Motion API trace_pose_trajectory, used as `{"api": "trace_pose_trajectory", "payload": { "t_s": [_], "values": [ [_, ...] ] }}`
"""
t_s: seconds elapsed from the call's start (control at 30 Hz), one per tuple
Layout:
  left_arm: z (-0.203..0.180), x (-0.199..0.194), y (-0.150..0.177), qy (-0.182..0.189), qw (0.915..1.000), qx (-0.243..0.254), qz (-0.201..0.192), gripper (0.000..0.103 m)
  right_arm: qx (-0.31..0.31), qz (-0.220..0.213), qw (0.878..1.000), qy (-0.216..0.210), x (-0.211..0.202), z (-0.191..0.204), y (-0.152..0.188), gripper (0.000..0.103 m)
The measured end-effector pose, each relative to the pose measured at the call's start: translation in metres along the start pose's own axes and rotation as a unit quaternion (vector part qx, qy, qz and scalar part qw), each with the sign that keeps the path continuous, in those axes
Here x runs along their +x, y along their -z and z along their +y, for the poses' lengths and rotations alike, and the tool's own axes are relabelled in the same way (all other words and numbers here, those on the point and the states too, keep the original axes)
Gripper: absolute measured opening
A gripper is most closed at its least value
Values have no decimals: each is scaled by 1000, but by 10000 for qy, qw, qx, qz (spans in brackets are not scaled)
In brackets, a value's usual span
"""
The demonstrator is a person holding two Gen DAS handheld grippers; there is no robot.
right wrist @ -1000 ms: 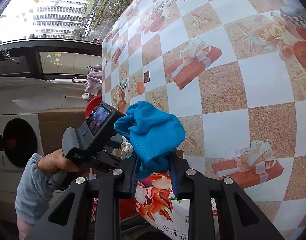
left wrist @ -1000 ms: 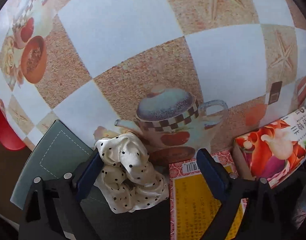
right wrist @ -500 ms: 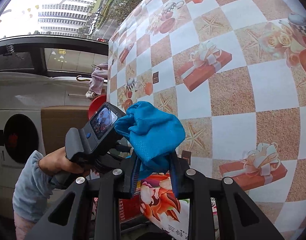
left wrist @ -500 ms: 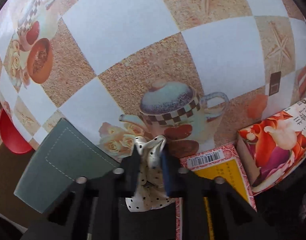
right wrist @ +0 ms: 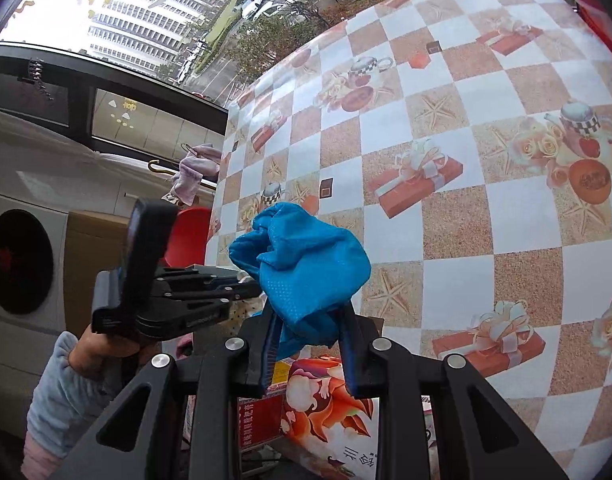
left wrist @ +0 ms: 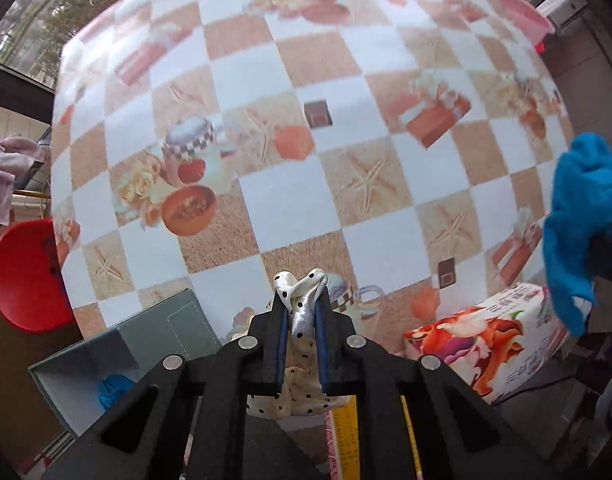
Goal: Organize soft objects
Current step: 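Carry the blue cloth and polka-dot scrunchie over the white box, then open both grippers over the box, dropping cloth and scrunchie inside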
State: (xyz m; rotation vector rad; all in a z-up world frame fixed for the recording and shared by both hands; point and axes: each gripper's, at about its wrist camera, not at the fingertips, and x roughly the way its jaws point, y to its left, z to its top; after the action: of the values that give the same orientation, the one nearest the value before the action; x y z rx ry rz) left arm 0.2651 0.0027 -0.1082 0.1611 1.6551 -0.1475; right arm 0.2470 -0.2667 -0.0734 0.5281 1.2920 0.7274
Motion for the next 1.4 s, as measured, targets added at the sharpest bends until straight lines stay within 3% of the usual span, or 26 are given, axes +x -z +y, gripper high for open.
{"api": "trace_pose_trajectory", "payload": {
  "t_s": [0.17,0.2,0.3,0.43,0.57,0.77,0.87,1.17,1.4],
  "values": [
    [10,-54,25,108,9929,-350,-1132,13,-262,-111,9995,142,-10,28,12,28],
    [-11,-61,34,112,9899,-458,-1339,13,-329,-137,9992,162,-12,35,15,28],
    [-38,-85,54,13,9779,-721,-1961,13,-576,-238,9978,234,-16,61,24,28],
    [-26,-112,90,-226,9576,-1056,-2670,13,-884,-376,9951,255,-21,98,39,28],
    [-11,-130,124,-462,9418,-1321,-3056,13,-1188,-417,9918,210,-18,135,56,28],
    [12,-141,174,-721,9243,-1709,-3336,13,-1721,-240,9847,117,4,192,93,28],
    [23,-139,199,-783,9198,-1867,-3361,13,-2002,-84,9797,100,22,217,116,28],
    [52,-117,265,-804,9143,-2280,-3250,13,-2423,274,9697,128,68,258,170,28],
    [58,-105,299,-765,9112,-2442,-3228,13,-2528,365,9665,232,81,267,192,28]
  ]
}}
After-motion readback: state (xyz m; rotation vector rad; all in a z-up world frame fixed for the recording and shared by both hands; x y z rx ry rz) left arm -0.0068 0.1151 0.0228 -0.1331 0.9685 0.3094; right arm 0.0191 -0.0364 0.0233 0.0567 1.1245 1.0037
